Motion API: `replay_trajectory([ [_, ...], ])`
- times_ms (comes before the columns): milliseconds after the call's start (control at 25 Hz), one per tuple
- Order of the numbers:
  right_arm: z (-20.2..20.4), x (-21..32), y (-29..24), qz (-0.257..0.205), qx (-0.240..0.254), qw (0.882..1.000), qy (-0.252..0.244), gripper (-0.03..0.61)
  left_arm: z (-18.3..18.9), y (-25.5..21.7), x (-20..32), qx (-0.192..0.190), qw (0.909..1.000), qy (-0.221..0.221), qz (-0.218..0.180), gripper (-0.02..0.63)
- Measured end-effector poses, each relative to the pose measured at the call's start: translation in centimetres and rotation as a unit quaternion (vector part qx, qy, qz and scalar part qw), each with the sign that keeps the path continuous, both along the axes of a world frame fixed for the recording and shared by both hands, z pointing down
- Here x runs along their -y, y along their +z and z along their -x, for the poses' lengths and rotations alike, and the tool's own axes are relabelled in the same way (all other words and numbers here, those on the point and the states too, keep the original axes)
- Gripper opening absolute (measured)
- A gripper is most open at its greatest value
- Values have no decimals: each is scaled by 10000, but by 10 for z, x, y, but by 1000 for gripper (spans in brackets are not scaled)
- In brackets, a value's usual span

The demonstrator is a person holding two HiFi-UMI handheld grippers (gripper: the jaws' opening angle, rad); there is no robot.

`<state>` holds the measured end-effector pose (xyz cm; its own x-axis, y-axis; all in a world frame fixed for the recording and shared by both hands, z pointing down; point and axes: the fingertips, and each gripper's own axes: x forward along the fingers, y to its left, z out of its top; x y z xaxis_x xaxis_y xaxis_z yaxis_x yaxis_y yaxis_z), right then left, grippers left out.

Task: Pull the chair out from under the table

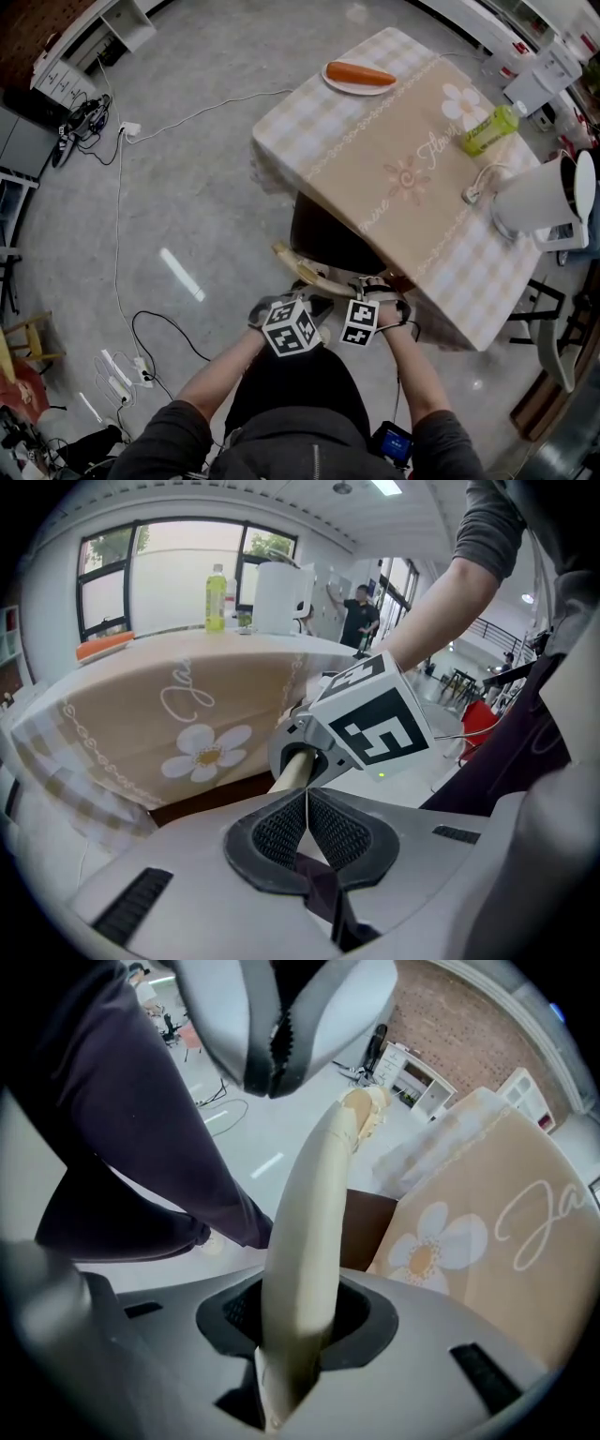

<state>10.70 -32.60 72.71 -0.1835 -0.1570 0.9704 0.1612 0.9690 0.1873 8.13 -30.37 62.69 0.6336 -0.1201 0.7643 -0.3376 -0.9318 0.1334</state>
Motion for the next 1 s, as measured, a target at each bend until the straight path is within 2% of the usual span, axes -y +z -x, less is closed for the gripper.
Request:
replay_trajectory([
  [120,0,2,1,-107,-10,9999,-37,109,-1,0,-2,-1,10000,-5,1,12],
  [1000,1,-5,1,51,-62,10000,42,103,5,3,-29,-124,9993,-302,166,12],
])
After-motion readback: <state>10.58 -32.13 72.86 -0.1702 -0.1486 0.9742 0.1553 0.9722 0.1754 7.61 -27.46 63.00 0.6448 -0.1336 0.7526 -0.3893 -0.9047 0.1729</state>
